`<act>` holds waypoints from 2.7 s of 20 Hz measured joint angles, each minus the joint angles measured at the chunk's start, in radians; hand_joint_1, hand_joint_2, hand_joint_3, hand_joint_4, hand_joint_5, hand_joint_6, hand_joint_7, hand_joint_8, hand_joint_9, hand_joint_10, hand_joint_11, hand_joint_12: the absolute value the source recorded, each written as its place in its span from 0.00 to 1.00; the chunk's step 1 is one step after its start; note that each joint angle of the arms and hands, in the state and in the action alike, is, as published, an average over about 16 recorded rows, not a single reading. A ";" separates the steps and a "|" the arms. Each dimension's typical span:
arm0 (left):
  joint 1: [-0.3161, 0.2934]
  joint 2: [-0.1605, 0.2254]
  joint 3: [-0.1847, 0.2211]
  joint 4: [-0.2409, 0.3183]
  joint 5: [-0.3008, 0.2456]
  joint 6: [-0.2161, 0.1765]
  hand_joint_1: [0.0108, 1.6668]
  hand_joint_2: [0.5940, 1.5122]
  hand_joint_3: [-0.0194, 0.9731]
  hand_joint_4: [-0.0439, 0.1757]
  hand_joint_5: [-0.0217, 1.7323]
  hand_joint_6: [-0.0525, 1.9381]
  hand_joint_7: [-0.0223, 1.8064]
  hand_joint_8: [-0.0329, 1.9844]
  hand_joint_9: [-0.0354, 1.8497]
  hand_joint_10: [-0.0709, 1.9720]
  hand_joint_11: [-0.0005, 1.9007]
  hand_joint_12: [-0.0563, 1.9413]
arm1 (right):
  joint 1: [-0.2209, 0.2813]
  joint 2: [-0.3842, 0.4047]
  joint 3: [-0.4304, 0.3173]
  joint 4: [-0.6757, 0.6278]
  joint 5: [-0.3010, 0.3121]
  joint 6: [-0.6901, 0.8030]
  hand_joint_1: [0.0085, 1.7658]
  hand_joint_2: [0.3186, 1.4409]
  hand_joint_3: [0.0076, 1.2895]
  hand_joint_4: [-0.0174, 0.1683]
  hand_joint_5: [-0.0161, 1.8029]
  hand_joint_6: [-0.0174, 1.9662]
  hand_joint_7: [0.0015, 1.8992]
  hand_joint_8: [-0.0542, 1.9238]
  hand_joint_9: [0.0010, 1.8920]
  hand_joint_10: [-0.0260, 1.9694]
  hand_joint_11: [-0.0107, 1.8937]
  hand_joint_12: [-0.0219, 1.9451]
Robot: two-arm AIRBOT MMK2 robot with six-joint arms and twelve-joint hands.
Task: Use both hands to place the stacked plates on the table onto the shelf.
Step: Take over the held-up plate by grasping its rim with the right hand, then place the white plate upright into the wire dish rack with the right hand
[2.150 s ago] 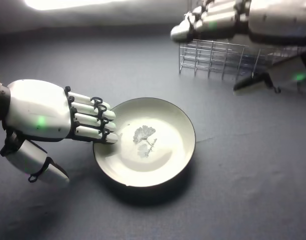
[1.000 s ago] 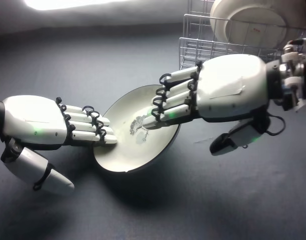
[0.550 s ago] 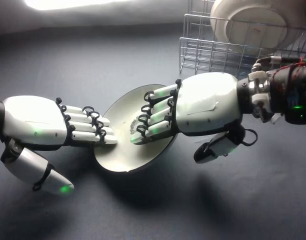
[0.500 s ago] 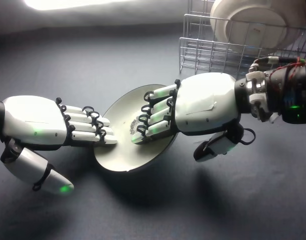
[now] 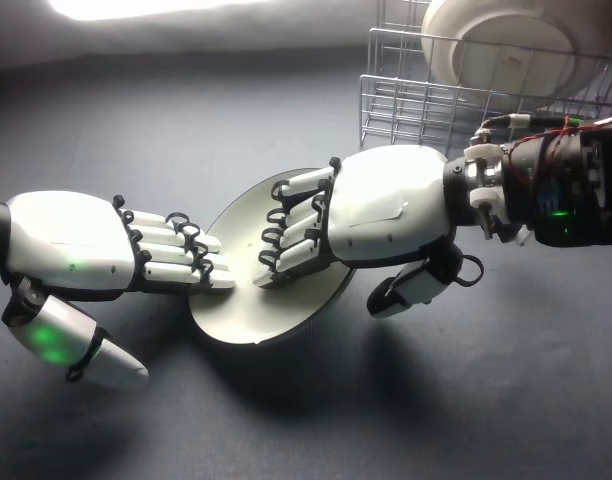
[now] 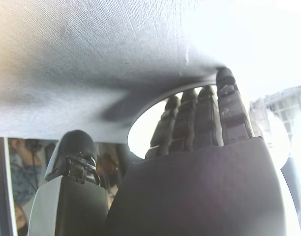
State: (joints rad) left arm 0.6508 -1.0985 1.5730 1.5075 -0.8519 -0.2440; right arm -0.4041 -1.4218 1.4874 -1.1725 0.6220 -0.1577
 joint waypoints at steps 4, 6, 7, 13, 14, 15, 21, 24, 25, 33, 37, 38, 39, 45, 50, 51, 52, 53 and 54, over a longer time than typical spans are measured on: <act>-0.002 -0.001 0.001 0.002 -0.001 0.000 0.00 0.67 0.04 0.18 0.02 0.01 0.01 0.01 0.01 0.01 0.02 0.04 | 0.009 -0.008 0.003 0.006 0.005 -0.002 0.71 0.61 0.00 0.09 0.33 0.14 0.33 0.12 0.31 0.20 0.19 0.66; -0.007 0.000 -0.001 0.006 -0.001 0.000 0.00 0.68 0.04 0.18 0.02 0.01 0.01 0.01 0.01 0.01 0.02 0.04 | 0.013 -0.010 0.003 0.009 0.009 -0.003 0.72 0.60 0.00 0.09 0.36 0.19 0.36 0.15 0.34 0.26 0.25 0.66; -0.010 0.002 -0.002 0.009 -0.001 0.000 0.00 0.68 0.04 0.18 0.02 0.01 0.01 0.01 0.01 0.01 0.02 0.04 | 0.016 -0.011 0.003 0.011 0.012 -0.003 0.73 0.60 0.00 0.09 0.38 0.21 0.38 0.17 0.36 0.29 0.28 0.66; -0.057 0.028 -0.025 0.023 -0.011 -0.001 0.00 0.68 0.04 0.19 0.03 0.02 0.02 0.01 0.02 0.02 0.02 0.04 | 0.029 -0.003 -0.006 0.028 0.028 -0.006 0.77 0.57 0.00 0.07 0.46 0.35 0.48 0.27 0.45 0.49 0.44 0.64; -0.068 0.036 -0.031 0.025 -0.014 -0.001 0.00 0.68 0.04 0.19 0.03 0.02 0.02 0.02 0.02 0.02 0.02 0.04 | 0.032 0.001 -0.010 0.031 0.030 -0.006 0.77 0.57 0.00 0.07 0.47 0.37 0.48 0.29 0.46 0.52 0.45 0.64; -0.079 0.044 -0.037 0.028 -0.018 -0.001 0.00 0.68 0.04 0.19 0.03 0.02 0.02 0.02 0.02 0.02 0.02 0.04 | 0.034 0.005 -0.014 0.034 0.031 -0.006 0.77 0.57 0.00 0.07 0.47 0.38 0.48 0.30 0.46 0.54 0.46 0.63; -0.153 0.110 -0.074 0.042 -0.045 -0.001 0.00 0.67 0.04 0.20 0.04 0.03 0.03 0.02 0.03 0.03 0.02 0.04 | 0.062 0.041 -0.049 0.075 0.034 -0.007 0.77 0.57 0.00 0.09 0.49 0.39 0.51 0.34 0.48 0.56 0.47 0.62; -0.189 0.150 -0.091 0.043 -0.063 -0.001 0.00 0.67 0.04 0.20 0.04 0.03 0.04 0.02 0.03 0.04 0.01 0.03 | 0.080 0.068 -0.075 0.111 0.034 -0.006 0.77 0.57 0.00 0.09 0.51 0.41 0.52 0.35 0.50 0.56 0.47 0.62; -0.199 0.163 -0.096 0.043 -0.069 -0.002 0.00 0.67 0.04 0.20 0.04 0.03 0.04 0.02 0.03 0.04 0.01 0.03 | 0.086 0.078 -0.084 0.126 0.033 -0.005 0.77 0.57 0.00 0.09 0.52 0.41 0.53 0.36 0.50 0.56 0.47 0.62; -0.252 0.238 -0.113 0.061 -0.099 -0.011 0.00 0.67 0.04 0.20 0.04 0.03 0.03 0.02 0.03 0.04 0.01 0.03 | 0.140 0.154 -0.153 0.275 0.002 0.001 0.77 0.57 0.00 0.09 0.55 0.47 0.56 0.42 0.52 0.56 0.47 0.63; -0.267 0.257 -0.113 0.087 -0.105 -0.009 0.00 0.67 0.04 0.20 0.04 0.03 0.03 0.02 0.03 0.04 0.01 0.03 | 0.173 0.181 -0.179 0.369 -0.043 0.009 0.77 0.57 0.00 0.08 0.55 0.48 0.56 0.43 0.53 0.55 0.48 0.64; -0.269 0.259 -0.112 0.095 -0.106 -0.006 0.00 0.67 0.04 0.20 0.04 0.03 0.03 0.02 0.03 0.04 0.01 0.03 | 0.182 0.185 -0.183 0.395 -0.059 0.011 0.77 0.57 0.00 0.08 0.55 0.48 0.56 0.43 0.53 0.55 0.48 0.64; -0.270 0.260 -0.112 0.104 -0.105 -0.002 0.00 0.67 0.04 0.20 0.04 0.03 0.03 0.02 0.03 0.04 0.01 0.03 | 0.191 0.189 -0.187 0.421 -0.076 0.013 0.77 0.57 0.00 0.08 0.55 0.49 0.56 0.44 0.53 0.55 0.48 0.64; -0.277 0.260 -0.109 0.169 -0.090 0.044 0.00 0.67 0.04 0.21 0.04 0.03 0.03 0.02 0.03 0.04 0.01 0.03 | 0.246 0.193 -0.198 0.607 -0.202 0.023 0.77 0.57 0.00 0.07 0.55 0.48 0.55 0.43 0.54 0.54 0.49 0.64; -0.280 0.256 -0.110 0.221 -0.067 0.085 0.00 0.67 0.04 0.22 0.03 0.03 0.03 0.02 0.03 0.04 0.01 0.03 | 0.288 0.188 -0.198 0.795 -0.313 0.029 0.78 0.57 0.00 0.07 0.54 0.47 0.56 0.42 0.55 0.54 0.49 0.64; -0.280 0.256 -0.110 0.228 -0.062 0.092 0.00 0.67 0.04 0.22 0.03 0.03 0.03 0.02 0.03 0.04 0.01 0.03 | 0.296 0.187 -0.198 0.834 -0.332 0.030 0.78 0.57 0.00 0.07 0.54 0.46 0.56 0.42 0.55 0.53 0.49 0.64; -0.281 0.255 -0.111 0.235 -0.057 0.097 0.00 0.67 0.04 0.22 0.03 0.03 0.03 0.02 0.03 0.04 0.01 0.03 | 0.303 0.186 -0.199 0.874 -0.349 0.030 0.78 0.57 0.00 0.07 0.54 0.46 0.56 0.42 0.55 0.53 0.50 0.64; -0.281 0.255 -0.112 0.241 -0.052 0.101 0.00 0.67 0.04 0.22 0.03 0.03 0.03 0.02 0.03 0.04 0.01 0.03 | 0.309 0.185 -0.199 0.912 -0.365 0.030 0.78 0.57 0.00 0.06 0.54 0.46 0.56 0.42 0.55 0.53 0.50 0.64; -0.282 0.255 -0.112 0.246 -0.047 0.103 0.00 0.67 0.04 0.22 0.03 0.03 0.03 0.02 0.03 0.04 0.01 0.03 | 0.316 0.184 -0.199 0.951 -0.380 0.031 0.78 0.57 0.00 0.06 0.54 0.46 0.56 0.41 0.55 0.53 0.49 0.63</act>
State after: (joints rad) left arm 0.3687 -0.8433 1.4605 1.7540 -0.8989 -0.1405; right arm -0.0883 -1.2379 1.2887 -0.2216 0.2424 -0.1271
